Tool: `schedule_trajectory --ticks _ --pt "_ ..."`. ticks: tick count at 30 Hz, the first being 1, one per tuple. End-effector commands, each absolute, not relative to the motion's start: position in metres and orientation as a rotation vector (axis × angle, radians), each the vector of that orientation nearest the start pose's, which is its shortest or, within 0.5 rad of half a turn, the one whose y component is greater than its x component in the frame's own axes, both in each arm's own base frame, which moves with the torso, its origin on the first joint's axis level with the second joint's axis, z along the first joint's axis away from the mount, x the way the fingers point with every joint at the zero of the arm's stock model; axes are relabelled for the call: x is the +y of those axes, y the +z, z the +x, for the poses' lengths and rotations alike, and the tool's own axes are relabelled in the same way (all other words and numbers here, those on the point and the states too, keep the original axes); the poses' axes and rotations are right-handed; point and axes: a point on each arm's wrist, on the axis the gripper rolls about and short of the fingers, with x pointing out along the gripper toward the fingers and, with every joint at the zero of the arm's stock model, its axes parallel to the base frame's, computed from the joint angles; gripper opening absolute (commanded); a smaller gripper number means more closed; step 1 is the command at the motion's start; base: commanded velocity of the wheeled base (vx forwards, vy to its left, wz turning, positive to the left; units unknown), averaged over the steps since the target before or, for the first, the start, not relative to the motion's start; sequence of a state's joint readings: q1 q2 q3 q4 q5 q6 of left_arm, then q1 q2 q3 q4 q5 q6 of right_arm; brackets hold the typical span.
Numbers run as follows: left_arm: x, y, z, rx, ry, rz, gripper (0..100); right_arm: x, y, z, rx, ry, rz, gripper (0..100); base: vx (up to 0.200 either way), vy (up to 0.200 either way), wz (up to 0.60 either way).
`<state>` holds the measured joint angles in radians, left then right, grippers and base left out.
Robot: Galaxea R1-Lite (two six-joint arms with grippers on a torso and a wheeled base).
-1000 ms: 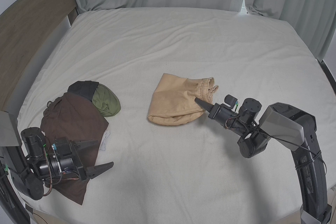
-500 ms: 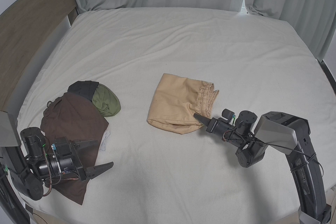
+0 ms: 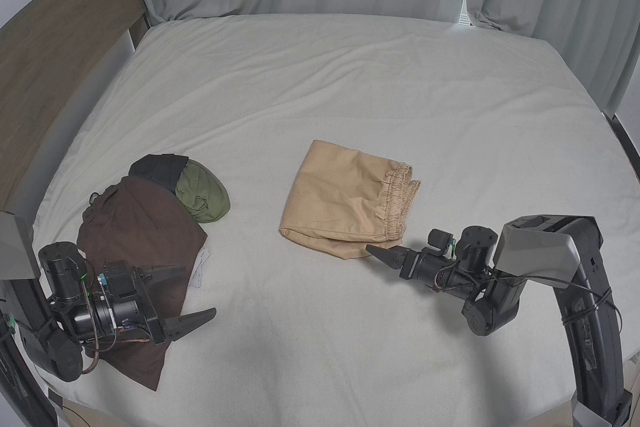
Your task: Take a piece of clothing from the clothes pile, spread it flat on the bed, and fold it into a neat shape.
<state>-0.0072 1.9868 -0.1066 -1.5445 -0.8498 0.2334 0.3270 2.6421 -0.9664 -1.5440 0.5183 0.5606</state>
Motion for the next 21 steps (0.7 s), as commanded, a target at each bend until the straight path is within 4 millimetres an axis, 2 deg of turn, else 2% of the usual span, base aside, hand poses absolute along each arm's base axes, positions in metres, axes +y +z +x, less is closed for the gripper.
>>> schedule_trajectory --ticks 1,3,5,9,12,19,21 --pt "-0.018 0.055 0.23 0.207 -0.875 0.08 100 0.16 -0.028 0.355 0.419 0.845 0.481 100 0.0 0.0 0.0" --pt "-0.018 0.056 0.23 0.207 -0.875 0.079 100 0.166 -0.023 0.346 0.431 0.865 0.477 100 0.0 0.0 0.0" --pt "-0.017 0.056 0.23 0.204 -0.873 0.081 100 0.184 -0.006 0.324 0.446 0.938 0.467 100 0.0 0.0 0.0" --pt "-0.017 0.056 0.23 0.204 -0.873 0.08 100 0.203 0.018 0.313 0.402 1.009 0.463 100 0.0 0.0 0.0" --pt "-0.017 0.055 0.23 0.204 -0.873 0.08 100 0.208 0.04 0.321 0.321 1.036 0.482 100 0.0 0.0 0.0" --pt "-0.018 0.056 0.23 0.204 -0.878 0.081 100 0.214 0.065 0.347 0.205 1.049 0.545 100 0.0 0.0 0.0" --pt "-0.017 0.055 0.231 0.205 -0.873 0.079 100 0.21 0.077 0.362 0.155 1.04 0.574 100 0.0 0.0 0.0"
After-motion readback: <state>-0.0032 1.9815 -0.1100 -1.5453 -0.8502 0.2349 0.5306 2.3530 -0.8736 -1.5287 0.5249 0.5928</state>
